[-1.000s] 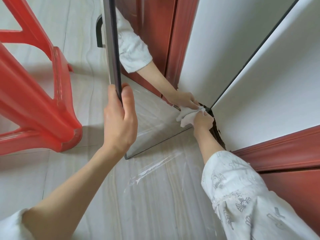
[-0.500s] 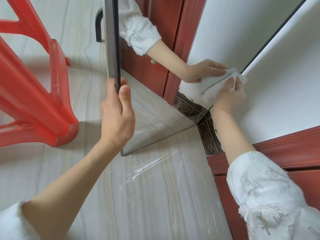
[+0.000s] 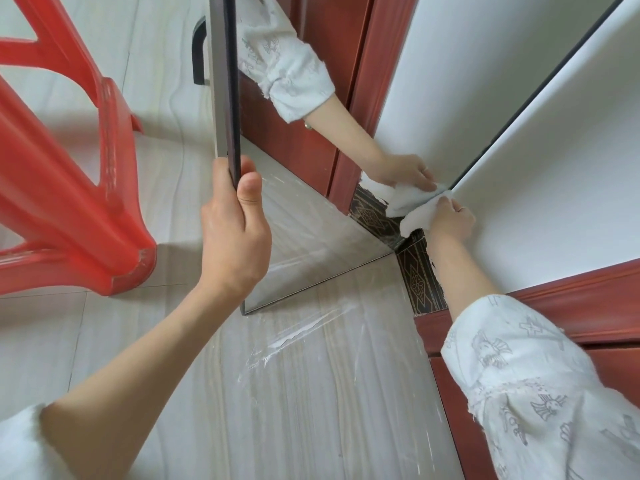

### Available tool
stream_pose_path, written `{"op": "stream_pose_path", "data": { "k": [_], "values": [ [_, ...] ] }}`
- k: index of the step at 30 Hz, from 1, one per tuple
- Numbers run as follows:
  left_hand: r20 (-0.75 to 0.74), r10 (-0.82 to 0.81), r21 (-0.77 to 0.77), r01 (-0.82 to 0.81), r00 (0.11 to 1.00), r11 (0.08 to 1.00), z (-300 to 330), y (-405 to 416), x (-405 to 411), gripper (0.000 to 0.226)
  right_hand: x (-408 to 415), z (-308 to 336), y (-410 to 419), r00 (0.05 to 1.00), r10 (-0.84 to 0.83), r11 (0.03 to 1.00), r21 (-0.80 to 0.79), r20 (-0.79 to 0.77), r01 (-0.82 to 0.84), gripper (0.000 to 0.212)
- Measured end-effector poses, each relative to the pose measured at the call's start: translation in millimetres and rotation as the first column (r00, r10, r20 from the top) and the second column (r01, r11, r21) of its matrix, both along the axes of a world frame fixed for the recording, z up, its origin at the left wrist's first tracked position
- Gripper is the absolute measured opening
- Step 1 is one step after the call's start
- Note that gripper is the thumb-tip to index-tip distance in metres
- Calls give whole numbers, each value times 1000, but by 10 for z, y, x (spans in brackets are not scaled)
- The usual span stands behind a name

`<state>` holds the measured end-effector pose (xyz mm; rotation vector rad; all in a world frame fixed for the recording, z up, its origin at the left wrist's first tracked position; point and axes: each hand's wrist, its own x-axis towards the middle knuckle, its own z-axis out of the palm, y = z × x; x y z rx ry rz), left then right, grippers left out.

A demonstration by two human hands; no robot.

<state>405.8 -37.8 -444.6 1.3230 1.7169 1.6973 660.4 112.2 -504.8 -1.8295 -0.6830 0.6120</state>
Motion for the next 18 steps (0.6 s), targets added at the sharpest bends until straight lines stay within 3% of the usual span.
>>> {"op": "stream_pose_path", "data": {
  "k": [5, 8, 12, 15, 18],
  "values": [
    [4, -7, 10, 7, 1000, 1000, 18, -4, -6, 30, -107, 631, 225, 997, -74, 933, 352, -12, 74, 17],
    [1, -12, -5, 12, 1000, 1000, 24, -15, -16, 29, -116, 809, 271, 999, -46, 887, 460, 15, 34, 5],
    [43, -10, -78, 14, 999, 997, -72, -61, -7, 33, -119, 597, 228, 996, -82, 909, 412, 23, 65, 9],
    [62, -63, -128, 71, 996, 989, -229, -120, -16, 21, -147, 332, 171, 994, -99, 942, 316, -51, 110, 3],
    [76, -68, -150, 79, 995, 985, -320, -129, -1, 40, -133, 56, 106, 979, -99, 979, 158, -179, 128, 5]
  ]
}}
